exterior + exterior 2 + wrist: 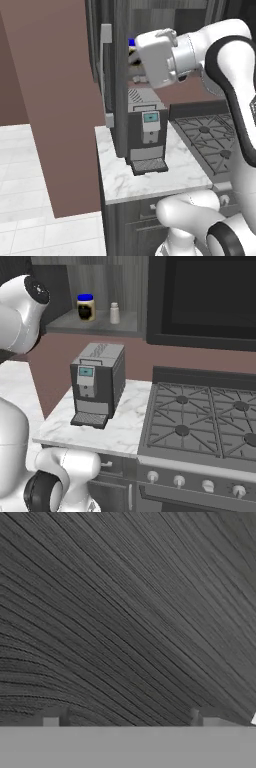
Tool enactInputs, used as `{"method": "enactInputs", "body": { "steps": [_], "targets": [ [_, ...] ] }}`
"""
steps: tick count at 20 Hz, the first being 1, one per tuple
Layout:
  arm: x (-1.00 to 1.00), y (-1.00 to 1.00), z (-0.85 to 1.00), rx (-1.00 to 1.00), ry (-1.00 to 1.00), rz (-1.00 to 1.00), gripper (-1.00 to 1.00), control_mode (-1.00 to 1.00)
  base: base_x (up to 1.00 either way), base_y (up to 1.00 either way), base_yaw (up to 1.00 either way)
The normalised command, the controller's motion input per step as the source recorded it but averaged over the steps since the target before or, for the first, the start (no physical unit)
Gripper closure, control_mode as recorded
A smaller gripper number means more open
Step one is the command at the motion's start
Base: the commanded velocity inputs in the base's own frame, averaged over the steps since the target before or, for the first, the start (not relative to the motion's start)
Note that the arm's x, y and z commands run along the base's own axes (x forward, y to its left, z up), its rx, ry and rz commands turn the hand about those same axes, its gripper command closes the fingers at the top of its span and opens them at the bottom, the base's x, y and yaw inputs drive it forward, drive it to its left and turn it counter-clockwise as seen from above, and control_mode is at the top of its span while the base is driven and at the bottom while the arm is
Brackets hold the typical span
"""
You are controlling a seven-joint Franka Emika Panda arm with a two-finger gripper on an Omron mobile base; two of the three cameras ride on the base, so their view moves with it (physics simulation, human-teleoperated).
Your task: Move the shaker and mayonnaise from the cabinet to the dining counter.
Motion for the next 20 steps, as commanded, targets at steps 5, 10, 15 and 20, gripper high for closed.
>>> {"method": "enactInputs", "body": {
  "steps": [5,10,15,20],
  "targets": [
    [-0.34,-0.46,0.00,0.00,-0.20,0.01,-1.00,-1.00,0.00,0.00,0.00],
    [-0.38,-0.49,0.00,-0.03,-0.29,0.01,-1.00,-1.00,0.00,0.00,0.00],
    [-0.36,-0.49,0.04,-0.06,-0.22,0.00,-1.00,-1.00,0.00,0.00,0.00],
    [-0.25,-0.50,0.04,-0.08,-0.11,-0.11,-1.00,-1.00,0.00,0.00,0.00]
  ]
}}
